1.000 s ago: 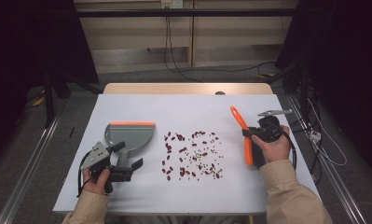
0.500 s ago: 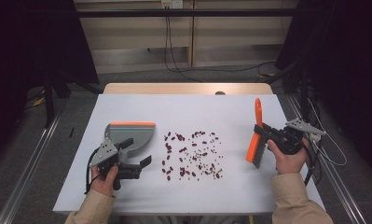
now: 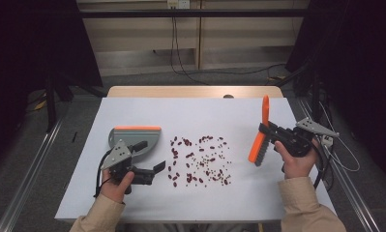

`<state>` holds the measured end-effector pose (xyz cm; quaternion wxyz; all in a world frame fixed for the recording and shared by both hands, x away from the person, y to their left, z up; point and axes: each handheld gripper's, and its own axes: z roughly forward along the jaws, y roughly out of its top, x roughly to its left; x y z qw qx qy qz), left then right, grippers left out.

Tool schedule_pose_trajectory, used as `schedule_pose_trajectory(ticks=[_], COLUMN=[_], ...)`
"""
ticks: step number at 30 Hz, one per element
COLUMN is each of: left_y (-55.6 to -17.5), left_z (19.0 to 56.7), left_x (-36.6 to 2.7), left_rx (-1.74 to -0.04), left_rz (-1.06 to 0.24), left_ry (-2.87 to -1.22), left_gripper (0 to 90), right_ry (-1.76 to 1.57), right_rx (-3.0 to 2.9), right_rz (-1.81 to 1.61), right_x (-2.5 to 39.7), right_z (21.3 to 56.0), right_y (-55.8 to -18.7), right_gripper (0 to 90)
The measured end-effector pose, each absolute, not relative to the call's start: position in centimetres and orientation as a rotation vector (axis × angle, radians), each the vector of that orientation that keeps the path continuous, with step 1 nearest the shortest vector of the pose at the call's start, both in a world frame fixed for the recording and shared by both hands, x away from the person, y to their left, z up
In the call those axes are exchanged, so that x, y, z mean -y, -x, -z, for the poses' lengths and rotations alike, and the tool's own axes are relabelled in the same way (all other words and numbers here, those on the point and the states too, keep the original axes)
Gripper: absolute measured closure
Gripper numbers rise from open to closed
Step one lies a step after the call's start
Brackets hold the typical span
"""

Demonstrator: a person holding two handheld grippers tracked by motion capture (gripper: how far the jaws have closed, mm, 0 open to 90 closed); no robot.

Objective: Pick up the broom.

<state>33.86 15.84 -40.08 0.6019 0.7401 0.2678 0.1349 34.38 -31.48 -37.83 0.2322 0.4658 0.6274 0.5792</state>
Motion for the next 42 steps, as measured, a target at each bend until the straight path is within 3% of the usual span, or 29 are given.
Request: schedule_pose_trajectory(ticks=[14,26,33,38,42], left_y=[-35.4,-36.7,-37.0,-36.8,-36.7], left_z=[39.5,40.4,40.8,40.9,40.7], left_x=[-6.9,-4.2,-4.1,-4.0,-4.4], left_rx=[-0.585,-0.644,-0.659,-0.674,-0.732], left_rz=[-0.199,-0.151,-0.163,-0.188,-0.244], left_ry=[-1.741,-1.761,-1.800,-1.822,-1.839], left_gripper=[5.0,15.9,33.6,66.2,69.5], right_ry=[-1.201,-1.118,-1.109,-1.096,-1.086], right_rx=[-1.755,-1.840,-1.858,-1.871,-1.874], right_rz=[-1.716,-1.733,-1.740,-1.733,-1.728], right_x=[25.3,19.9,17.9,16.9,16.4], right_z=[35.7,35.6,35.8,35.8,35.8], right_y=[-36.6,-37.6,-37.8,-37.9,-37.8], right_gripper=[70.8,70.8,70.8,70.7,70.5])
